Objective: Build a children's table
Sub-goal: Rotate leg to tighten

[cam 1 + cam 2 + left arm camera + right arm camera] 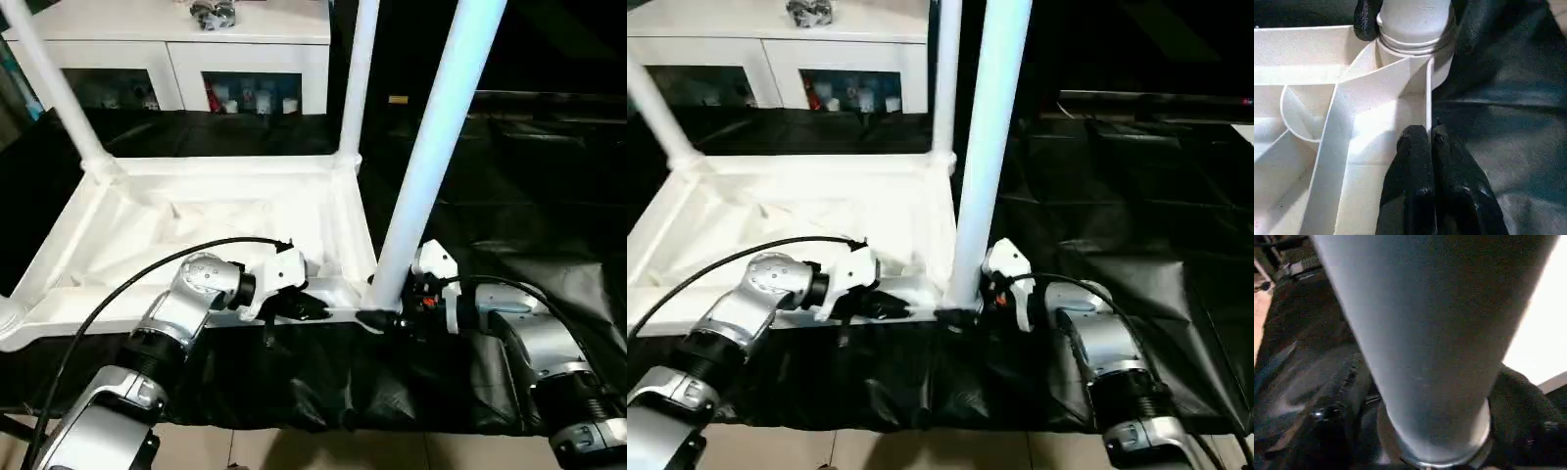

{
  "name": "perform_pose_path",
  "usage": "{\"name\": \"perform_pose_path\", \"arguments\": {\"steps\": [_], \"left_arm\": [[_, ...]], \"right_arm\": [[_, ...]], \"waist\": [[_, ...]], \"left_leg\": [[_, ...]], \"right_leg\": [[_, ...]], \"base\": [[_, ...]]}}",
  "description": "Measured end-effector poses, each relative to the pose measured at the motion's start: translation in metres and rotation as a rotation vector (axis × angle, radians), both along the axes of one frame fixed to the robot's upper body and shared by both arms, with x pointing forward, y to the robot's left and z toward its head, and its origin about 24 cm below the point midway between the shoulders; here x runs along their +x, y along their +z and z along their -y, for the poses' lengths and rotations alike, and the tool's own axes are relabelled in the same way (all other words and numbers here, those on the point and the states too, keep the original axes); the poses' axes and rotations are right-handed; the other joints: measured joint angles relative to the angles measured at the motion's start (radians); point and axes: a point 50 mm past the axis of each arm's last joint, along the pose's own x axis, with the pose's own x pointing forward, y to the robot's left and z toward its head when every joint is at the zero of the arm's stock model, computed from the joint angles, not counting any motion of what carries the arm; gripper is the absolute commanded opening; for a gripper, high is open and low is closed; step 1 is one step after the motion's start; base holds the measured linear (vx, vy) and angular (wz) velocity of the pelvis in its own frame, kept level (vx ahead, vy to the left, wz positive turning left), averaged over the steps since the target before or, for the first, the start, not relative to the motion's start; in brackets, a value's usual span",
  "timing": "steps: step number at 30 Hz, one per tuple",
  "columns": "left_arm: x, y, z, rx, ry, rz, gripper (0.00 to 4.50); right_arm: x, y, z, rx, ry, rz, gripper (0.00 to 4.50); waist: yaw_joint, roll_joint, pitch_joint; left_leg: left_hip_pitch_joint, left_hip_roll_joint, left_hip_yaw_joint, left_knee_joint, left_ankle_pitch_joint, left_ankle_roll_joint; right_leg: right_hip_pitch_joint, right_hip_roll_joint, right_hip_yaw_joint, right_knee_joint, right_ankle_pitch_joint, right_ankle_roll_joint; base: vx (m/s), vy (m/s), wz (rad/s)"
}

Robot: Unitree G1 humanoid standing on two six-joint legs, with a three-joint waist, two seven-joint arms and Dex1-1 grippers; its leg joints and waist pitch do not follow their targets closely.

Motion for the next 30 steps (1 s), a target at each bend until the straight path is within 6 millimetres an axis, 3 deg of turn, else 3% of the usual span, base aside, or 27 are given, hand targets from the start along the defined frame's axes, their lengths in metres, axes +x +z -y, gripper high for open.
{"name": "perform_pose_path", "arguments": {"steps": [9,18,23,26,30], "left_arm": [[-0.001,0.0,-0.002,0.003,-0.018,-0.005,0.0],[-0.001,0.0,-0.004,0.005,-0.015,-0.007,0.0],[0.007,-0.003,-0.004,0.024,0.117,0.039,0.0],[0.012,-0.006,0.01,0.012,0.225,0.071,0.0],[0.014,-0.011,0.028,-0.023,0.304,0.07,0.0]], "right_arm": [[0.0,0.0,0.0,0.0,0.003,-0.01,2.7],[-0.003,-0.001,-0.003,0.01,-0.019,-0.005,2.59],[0.011,-0.012,-0.02,0.043,-0.266,0.048,2.59],[0.023,-0.018,-0.027,0.067,-0.503,0.066,2.58],[0.032,-0.02,-0.033,0.055,-0.714,0.092,2.58]], "waist": [[0.001,0.0,0.0],[0.0,-0.001,-0.001],[-0.018,-0.004,-0.001],[-0.034,-0.005,-0.001],[-0.04,-0.005,-0.001]], "left_leg": [[0.0,0.0,0.0,0.0,0.0,0.0],[0.001,0.0,0.0,0.0,0.0,0.0],[0.004,-0.001,-0.002,-0.001,0.0,0.0],[0.005,-0.002,-0.004,0.002,0.0,0.0],[0.004,-0.003,-0.005,0.006,0.0,0.0]], "right_leg": [[0.0,0.0,0.0,0.0,0.0,0.0],[0.0,0.0,0.0,0.0,0.0,0.0],[0.003,0.0,0.002,-0.001,-0.003,0.004],[0.001,-0.001,0.003,-0.003,-0.003,0.005],[0.001,-0.001,0.003,-0.005,-0.003,0.005]], "base": [[0.0,0.0,0.0],[0.0,0.0,0.0],[-0.023,0.0,-0.02],[-0.021,0.001,-0.02],[0.0,0.0,0.0]]}}
